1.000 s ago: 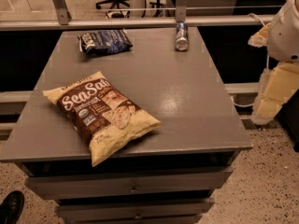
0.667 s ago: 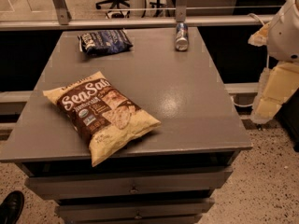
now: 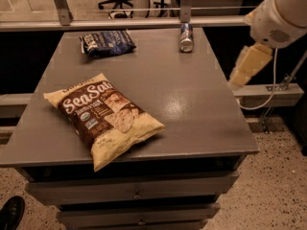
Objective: Pick redbull can
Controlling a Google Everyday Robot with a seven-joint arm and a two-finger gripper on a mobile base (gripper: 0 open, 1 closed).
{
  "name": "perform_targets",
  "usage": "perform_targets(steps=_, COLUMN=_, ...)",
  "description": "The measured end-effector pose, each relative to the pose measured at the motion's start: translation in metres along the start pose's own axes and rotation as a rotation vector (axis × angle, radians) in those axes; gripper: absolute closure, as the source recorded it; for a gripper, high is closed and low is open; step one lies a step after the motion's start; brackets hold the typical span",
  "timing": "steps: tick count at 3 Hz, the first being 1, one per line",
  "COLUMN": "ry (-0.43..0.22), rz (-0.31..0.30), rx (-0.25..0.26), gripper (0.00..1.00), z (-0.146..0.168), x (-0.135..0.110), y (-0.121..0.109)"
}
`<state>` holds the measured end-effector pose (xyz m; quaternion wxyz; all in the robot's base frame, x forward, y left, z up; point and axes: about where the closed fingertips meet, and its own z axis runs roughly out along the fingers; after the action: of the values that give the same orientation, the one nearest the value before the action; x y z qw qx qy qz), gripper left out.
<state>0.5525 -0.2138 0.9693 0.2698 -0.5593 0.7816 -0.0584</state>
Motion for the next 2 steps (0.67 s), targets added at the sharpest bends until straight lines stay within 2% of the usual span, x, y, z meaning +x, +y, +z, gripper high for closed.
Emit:
perform_targets(steps=1, ry=-0.135, rz=0.107, rx=0.107, gripper=0.0, z=0.0391, x=-0.0214, y=-0.0678)
perform_targets(steps=2, ry=-0.131, rz=0.104, rx=0.103, gripper=0.0, z=0.0382, x=-0.0213, y=-0.0655)
